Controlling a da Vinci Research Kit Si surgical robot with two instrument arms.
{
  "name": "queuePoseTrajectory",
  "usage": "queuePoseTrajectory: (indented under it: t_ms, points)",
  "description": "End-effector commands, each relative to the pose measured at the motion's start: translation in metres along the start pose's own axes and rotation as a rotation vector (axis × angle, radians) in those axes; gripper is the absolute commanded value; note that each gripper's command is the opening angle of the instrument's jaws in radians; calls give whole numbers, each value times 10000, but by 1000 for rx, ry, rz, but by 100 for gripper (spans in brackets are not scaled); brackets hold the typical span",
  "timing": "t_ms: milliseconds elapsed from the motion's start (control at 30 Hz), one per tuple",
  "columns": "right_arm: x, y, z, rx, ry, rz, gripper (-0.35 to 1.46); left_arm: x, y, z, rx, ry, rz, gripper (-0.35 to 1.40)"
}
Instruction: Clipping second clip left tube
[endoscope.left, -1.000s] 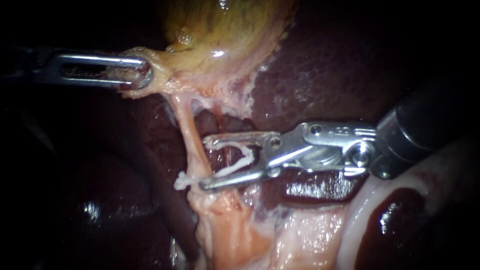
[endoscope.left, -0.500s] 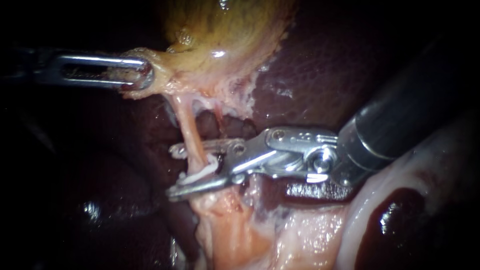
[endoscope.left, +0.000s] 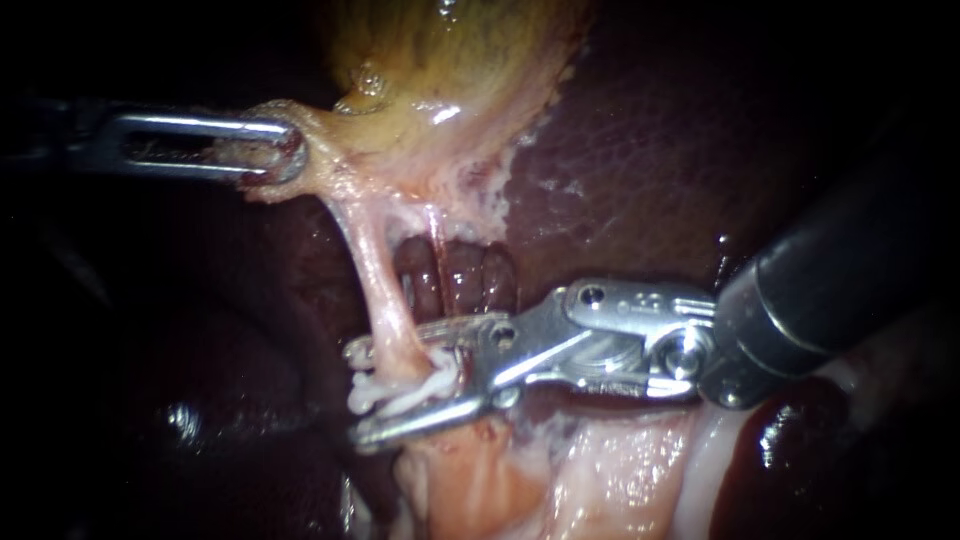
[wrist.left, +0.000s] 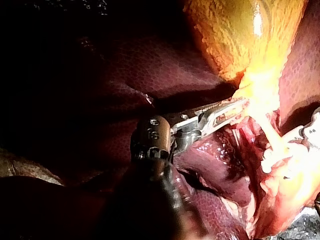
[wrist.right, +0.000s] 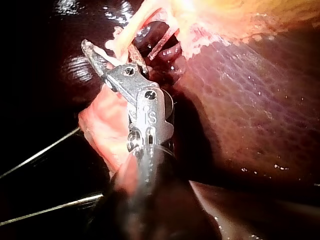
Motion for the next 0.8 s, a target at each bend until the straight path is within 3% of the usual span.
queuePoseTrajectory:
  t_ms: [33,67,167,333,500,800]
  points:
    - [1,-1,-1,-3,-1,16,-4,0,0,0,-1,0,0,-35]
    - [1,-1,-2,0,-1,34,-18,0,0,-1,-1,0,0,-35]
    - [4,-1,-3,1,0,59,-35,0,0,-1,-1,0,0,-35]
    - [4,0,-4,2,3,65,-35,0,0,-1,-1,0,0,-35]
    - [3,-2,-3,15,-56,73,-35,1,0,-1,-1,0,0,-35]
    - [2,-1,-1,27,-60,60,-35,1,0,0,-1,0,0,-35]
